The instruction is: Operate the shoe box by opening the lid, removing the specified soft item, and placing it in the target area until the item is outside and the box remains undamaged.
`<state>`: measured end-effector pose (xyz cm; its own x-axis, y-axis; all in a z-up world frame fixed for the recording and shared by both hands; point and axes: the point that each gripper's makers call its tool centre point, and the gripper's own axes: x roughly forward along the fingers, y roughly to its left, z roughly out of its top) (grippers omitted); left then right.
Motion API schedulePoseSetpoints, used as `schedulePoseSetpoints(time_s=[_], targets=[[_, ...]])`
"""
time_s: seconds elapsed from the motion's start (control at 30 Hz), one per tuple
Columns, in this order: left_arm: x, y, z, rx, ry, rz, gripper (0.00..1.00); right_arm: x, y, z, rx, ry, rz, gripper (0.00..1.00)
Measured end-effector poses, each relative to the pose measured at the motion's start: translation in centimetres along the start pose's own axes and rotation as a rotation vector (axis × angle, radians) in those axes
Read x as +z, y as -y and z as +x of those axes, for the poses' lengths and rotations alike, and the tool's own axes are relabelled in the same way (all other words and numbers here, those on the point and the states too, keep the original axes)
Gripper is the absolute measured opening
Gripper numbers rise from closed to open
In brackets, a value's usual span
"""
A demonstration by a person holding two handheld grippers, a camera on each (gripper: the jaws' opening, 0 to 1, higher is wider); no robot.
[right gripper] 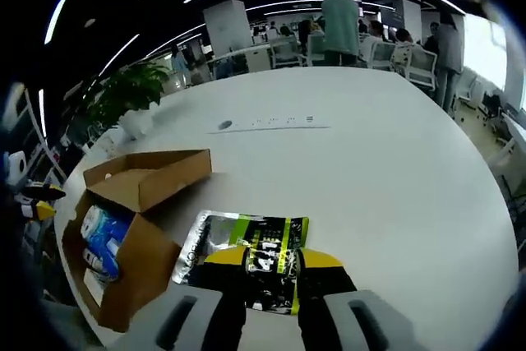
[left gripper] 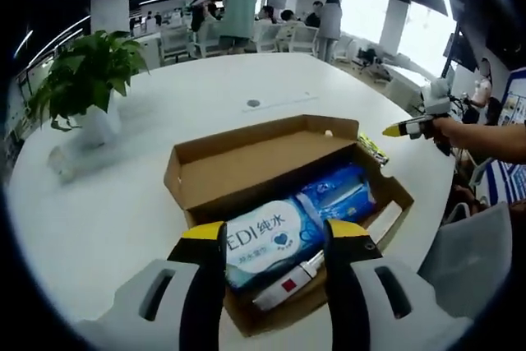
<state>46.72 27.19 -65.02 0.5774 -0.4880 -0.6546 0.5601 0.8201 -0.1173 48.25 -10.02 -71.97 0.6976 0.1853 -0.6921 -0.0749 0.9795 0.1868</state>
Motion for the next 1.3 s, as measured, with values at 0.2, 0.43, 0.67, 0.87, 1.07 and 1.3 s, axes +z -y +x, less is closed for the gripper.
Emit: schedulePoseSetpoints(time_s=[0.2, 0.43, 0.67, 0.87, 1.07, 1.3], targets=[[0.0, -0.3, -0.8, -0.009, 0.025, -0.007, 0.48, -0.1, -1.0, -1.1, 0.022, 0.013, -0.065, 0.23], [-0.6, -1.1, -0.9, -0.012, 0.031, 0.006, 0.50, -0.5, -2.7, -1.8, 0.065, 0.022, -0.113, 0.28], [-1.4, -1.3, -0.8, -0.029, 0.015, 0.057, 0.53, 0.0, -4.5, -2.5, 0.104, 0.030, -0.162, 0.33], [-2.3, -1.3, -0.4, -0.060, -0.022, 0.124, 0.58, 0.0, -6.9, -3.3, 0.165, 0.032, -0.202, 0.38], [-2.8, -1.1, -0.2, -0.092, -0.054, 0.203, 0.62, 0.1, -9.0, -4.2, 0.218, 0.037, -0.254, 0.43], [-3.1, -1.1, 0.1, -0.119, -0.084, 0.264, 0.64, 0.1, -10.9, -4.7, 0.264, 0.039, -0.283, 0.45]])
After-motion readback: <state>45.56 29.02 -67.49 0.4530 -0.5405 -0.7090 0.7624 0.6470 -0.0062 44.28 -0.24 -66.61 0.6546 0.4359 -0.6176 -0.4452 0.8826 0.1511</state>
